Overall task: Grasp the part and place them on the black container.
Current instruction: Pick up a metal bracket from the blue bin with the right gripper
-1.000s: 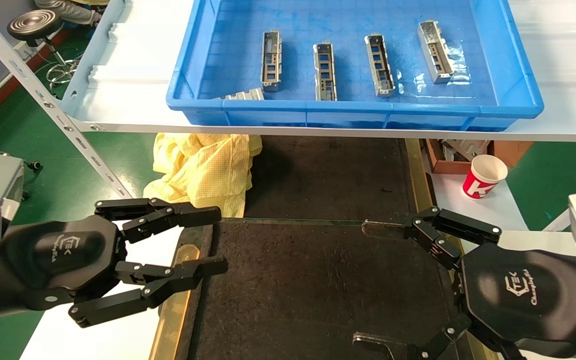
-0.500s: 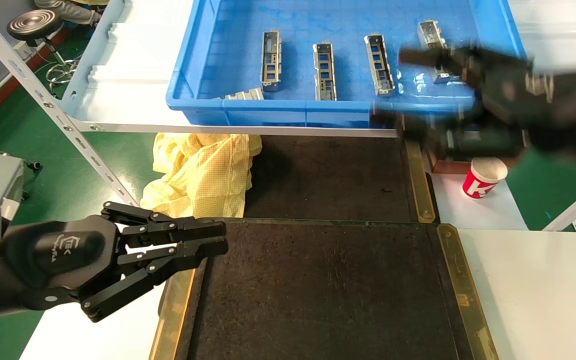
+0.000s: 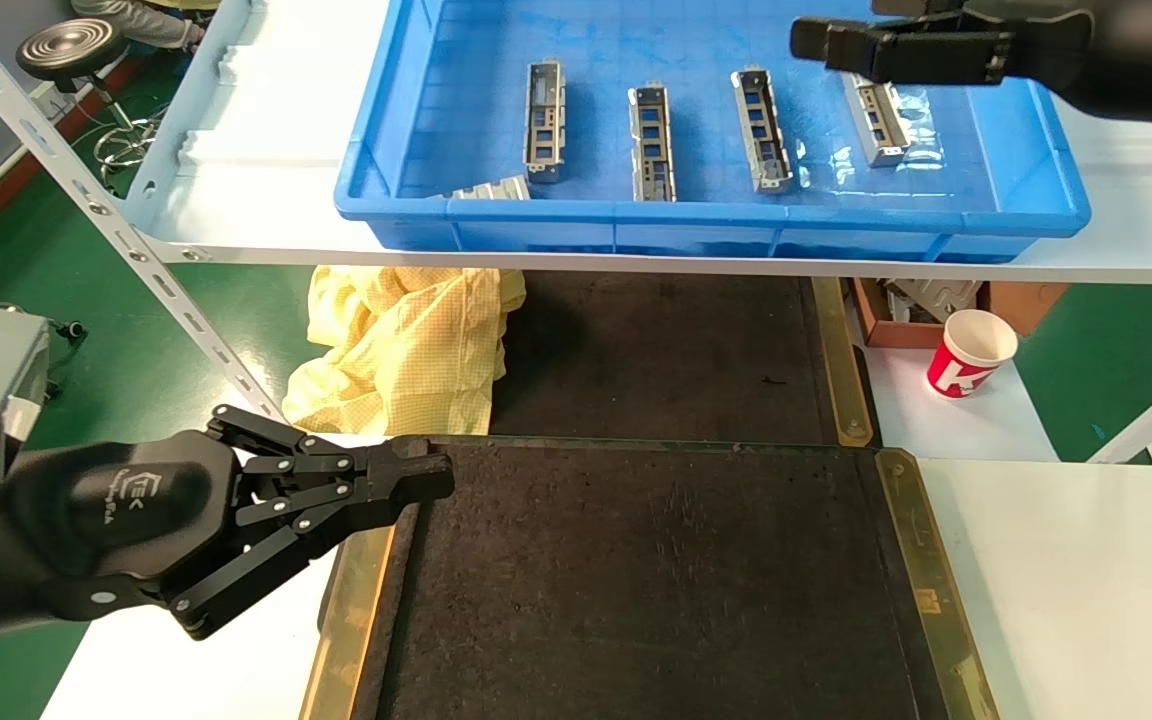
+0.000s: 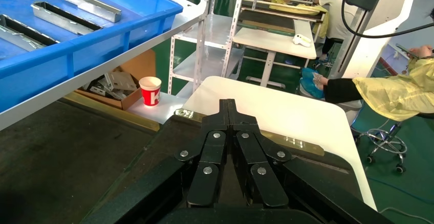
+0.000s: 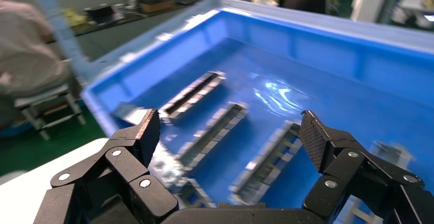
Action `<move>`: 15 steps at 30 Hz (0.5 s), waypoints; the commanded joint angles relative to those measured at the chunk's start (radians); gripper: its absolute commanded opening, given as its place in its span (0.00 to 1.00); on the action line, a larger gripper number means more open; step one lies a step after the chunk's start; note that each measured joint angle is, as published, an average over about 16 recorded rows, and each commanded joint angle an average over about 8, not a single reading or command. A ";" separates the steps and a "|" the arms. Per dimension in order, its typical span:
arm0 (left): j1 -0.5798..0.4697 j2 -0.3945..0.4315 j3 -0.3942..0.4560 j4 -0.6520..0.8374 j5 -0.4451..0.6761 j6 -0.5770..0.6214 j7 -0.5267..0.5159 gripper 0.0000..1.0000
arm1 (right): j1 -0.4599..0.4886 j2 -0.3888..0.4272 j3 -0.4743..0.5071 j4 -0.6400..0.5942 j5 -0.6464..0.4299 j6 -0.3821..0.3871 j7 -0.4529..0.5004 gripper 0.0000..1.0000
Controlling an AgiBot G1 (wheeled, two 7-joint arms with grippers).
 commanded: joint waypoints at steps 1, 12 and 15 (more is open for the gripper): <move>0.000 0.000 0.000 0.000 0.000 0.000 0.000 0.00 | 0.029 -0.015 -0.010 -0.059 -0.021 0.013 0.014 1.00; 0.000 0.000 0.000 0.000 0.000 0.000 0.000 0.00 | 0.145 -0.116 -0.097 -0.285 -0.175 0.105 -0.024 1.00; 0.000 0.000 0.000 0.000 0.000 0.000 0.000 0.00 | 0.169 -0.146 -0.109 -0.335 -0.196 0.131 -0.034 1.00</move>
